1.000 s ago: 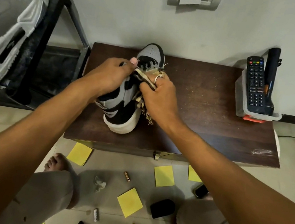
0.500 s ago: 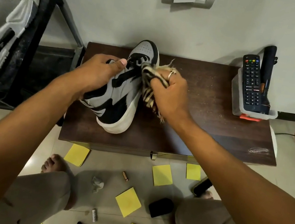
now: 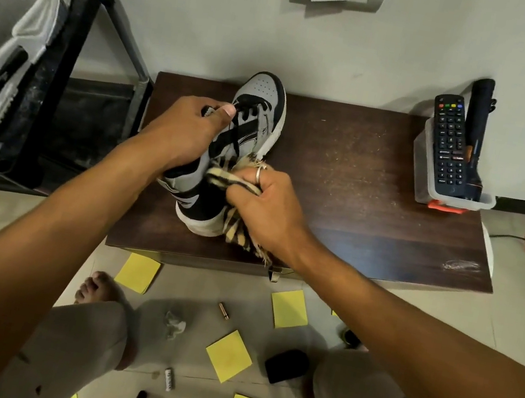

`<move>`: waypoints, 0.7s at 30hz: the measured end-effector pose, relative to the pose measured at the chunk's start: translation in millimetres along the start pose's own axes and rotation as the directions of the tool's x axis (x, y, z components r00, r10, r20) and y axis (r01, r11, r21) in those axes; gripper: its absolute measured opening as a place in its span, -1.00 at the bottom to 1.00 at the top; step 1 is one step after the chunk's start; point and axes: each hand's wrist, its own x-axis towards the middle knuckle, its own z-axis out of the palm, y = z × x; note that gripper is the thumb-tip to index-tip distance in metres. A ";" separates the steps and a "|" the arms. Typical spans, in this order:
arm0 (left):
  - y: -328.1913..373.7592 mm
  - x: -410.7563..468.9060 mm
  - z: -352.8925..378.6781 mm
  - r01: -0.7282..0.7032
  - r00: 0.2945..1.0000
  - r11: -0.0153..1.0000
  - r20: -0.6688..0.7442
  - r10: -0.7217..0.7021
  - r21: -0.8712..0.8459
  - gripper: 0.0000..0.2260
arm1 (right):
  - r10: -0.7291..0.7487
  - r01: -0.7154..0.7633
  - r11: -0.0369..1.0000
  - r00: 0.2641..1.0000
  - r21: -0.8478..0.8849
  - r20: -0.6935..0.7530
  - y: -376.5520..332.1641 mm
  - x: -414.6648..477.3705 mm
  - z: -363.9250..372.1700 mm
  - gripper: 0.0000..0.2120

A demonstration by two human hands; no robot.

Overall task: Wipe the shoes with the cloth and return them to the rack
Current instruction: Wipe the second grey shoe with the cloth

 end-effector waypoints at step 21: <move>-7.4 1.2 0.0 -0.033 0.998 0.999 0.056 0.034 -0.025 -0.53 | -0.393 0.253 0.816 0.903 -0.519 -0.177 33.0 44.3 -25.4 -0.63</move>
